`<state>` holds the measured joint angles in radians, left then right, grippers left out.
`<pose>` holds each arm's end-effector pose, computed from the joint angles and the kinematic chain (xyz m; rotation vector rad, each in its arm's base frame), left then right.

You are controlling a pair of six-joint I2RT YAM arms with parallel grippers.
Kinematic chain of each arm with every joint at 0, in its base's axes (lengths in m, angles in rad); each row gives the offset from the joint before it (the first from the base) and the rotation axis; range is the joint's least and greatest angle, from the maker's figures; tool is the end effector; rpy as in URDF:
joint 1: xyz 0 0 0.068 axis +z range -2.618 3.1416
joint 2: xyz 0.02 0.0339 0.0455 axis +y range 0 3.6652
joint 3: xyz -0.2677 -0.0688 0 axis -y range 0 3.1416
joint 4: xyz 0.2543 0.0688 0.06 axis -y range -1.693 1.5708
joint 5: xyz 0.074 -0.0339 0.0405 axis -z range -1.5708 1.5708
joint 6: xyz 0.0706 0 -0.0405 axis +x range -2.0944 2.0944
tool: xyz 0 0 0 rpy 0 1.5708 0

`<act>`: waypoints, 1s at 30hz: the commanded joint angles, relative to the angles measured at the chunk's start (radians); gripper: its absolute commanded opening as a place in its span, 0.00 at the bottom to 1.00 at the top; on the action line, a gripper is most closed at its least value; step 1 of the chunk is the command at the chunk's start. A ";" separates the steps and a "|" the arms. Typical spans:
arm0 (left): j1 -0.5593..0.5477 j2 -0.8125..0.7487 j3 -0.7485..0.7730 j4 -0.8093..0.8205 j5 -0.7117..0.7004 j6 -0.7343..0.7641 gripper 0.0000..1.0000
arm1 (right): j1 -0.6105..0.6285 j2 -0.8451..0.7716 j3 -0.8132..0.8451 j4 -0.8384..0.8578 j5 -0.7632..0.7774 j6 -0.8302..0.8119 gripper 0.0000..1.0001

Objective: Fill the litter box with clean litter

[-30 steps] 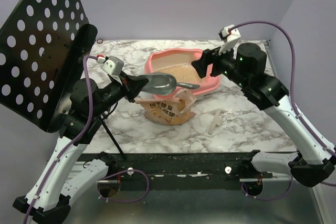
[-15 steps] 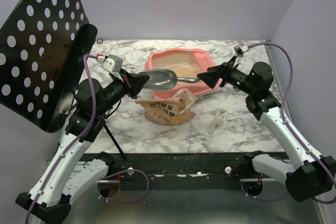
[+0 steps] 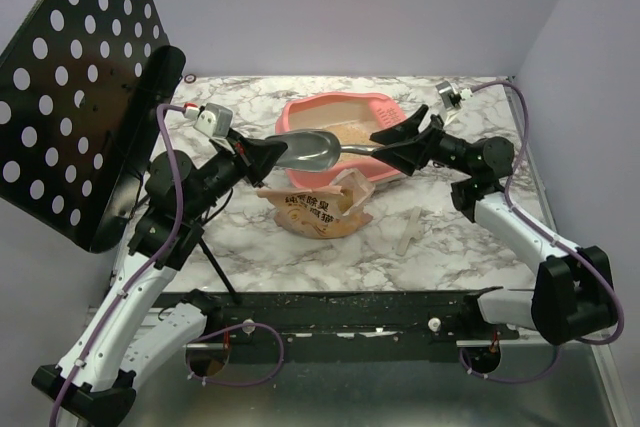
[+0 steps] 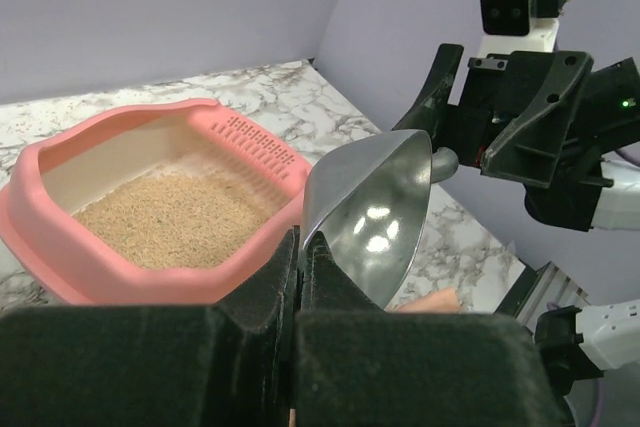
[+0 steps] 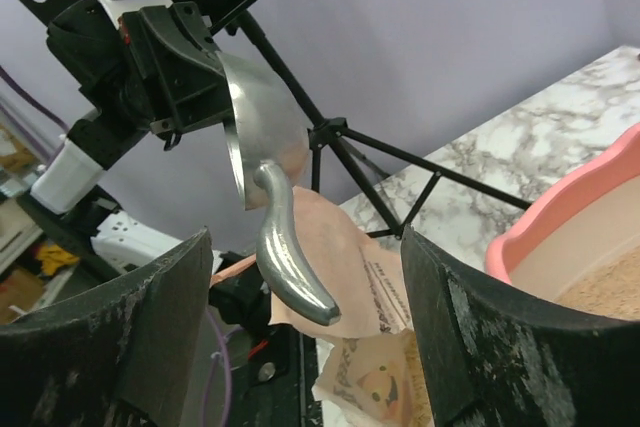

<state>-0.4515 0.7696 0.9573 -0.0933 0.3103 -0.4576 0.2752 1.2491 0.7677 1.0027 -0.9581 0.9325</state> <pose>0.1768 -0.1097 0.4195 0.2591 1.5353 -0.9561 0.2614 0.1338 0.3600 -0.5658 1.3284 1.5137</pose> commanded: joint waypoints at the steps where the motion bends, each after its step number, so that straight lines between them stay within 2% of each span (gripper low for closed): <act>1: 0.008 -0.006 -0.002 0.082 0.036 -0.029 0.00 | -0.002 0.053 -0.013 0.276 -0.083 0.149 0.82; 5: 0.010 -0.001 -0.008 0.089 0.035 -0.036 0.00 | -0.002 0.079 -0.010 0.385 -0.105 0.221 0.81; 9: 0.010 0.013 -0.009 0.087 0.036 -0.038 0.00 | -0.001 0.092 -0.007 0.395 -0.106 0.233 0.80; 24: 0.016 0.045 -0.015 0.129 0.050 -0.058 0.00 | 0.053 0.102 0.047 0.281 -0.108 0.131 0.67; 30: 0.017 0.045 -0.015 0.122 0.056 -0.056 0.00 | 0.061 0.111 0.073 0.264 -0.110 0.120 0.56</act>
<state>-0.4442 0.8173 0.9466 -0.0177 0.3508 -0.5095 0.3256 1.3487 0.8013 1.2686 -1.0420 1.0885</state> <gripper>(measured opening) 0.017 0.588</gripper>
